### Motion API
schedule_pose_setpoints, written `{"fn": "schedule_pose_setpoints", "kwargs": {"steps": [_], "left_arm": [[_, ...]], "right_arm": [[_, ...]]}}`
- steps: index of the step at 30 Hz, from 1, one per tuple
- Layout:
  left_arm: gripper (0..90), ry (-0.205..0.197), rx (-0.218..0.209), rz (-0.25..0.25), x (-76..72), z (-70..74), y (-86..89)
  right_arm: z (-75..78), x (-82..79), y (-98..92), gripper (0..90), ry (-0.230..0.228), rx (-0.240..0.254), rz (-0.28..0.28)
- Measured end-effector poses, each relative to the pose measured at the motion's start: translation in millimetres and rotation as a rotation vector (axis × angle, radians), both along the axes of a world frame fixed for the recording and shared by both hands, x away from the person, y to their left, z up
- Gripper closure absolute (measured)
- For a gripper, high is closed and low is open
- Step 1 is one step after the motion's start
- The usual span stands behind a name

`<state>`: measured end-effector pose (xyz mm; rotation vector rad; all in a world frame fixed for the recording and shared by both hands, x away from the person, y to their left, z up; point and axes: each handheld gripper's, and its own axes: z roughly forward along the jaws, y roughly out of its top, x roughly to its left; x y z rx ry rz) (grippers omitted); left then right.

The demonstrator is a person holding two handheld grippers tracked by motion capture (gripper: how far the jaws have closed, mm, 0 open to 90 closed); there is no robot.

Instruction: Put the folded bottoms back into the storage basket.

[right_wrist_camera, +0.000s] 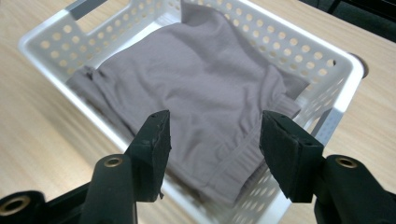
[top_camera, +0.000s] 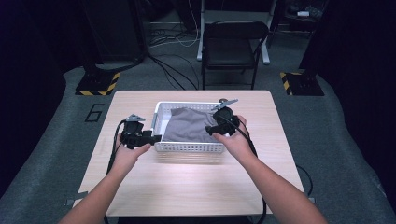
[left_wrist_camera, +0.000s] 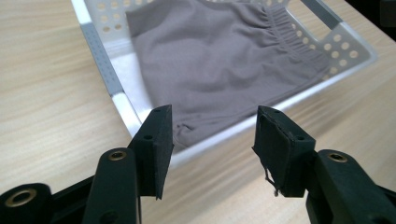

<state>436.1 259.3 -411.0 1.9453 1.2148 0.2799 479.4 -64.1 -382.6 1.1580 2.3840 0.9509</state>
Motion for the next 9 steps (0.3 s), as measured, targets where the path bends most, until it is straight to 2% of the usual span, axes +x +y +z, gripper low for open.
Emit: {"fn": "schedule_pose_setpoints", "kwargs": {"steps": [1, 2, 3, 4, 7, 8, 9], "left_arm": [[46.7, -0.006, -0.004, 0.0, -3.2, -1.9, 0.8], [46.3, -0.02, 0.012, -0.014, -5.3, -3.6, 3.1], [46.0, -0.013, 0.001, -0.019, -9.6, -5.9, 4.2], [45.4, -0.026, 0.001, -0.018, -11.4, -8.1, 5.4], [45.0, -0.012, -0.006, -0.014, -17.5, -15.3, 9.0], [44.8, -0.009, -0.023, -0.004, -19.9, -18.0, 8.9], [44.2, -0.009, -0.023, -0.004, -19.9, -18.0, 8.9]], "right_arm": [[-0.7, -3.7, -1.3, 42.3, -0.001, 0.004, 0.004], [-1.9, -8.2, -2.2, 42.2, -0.003, 0.016, -0.002], [-3.3, -11.8, -4.1, 42.0, -0.008, 0.009, 0.005], [-6.4, -17.0, -5.4, 42.0, -0.005, 0.009, 0.003], [-15.0, -25.7, -9.0, 42.0, -0.012, -0.024, 0.011], [-18.2, -28.5, -10.6, 42.0, -0.007, -0.025, 0.014], [-21.3, -31.3, -12.3, 42.0, -0.006, -0.022, 0.011]]}}
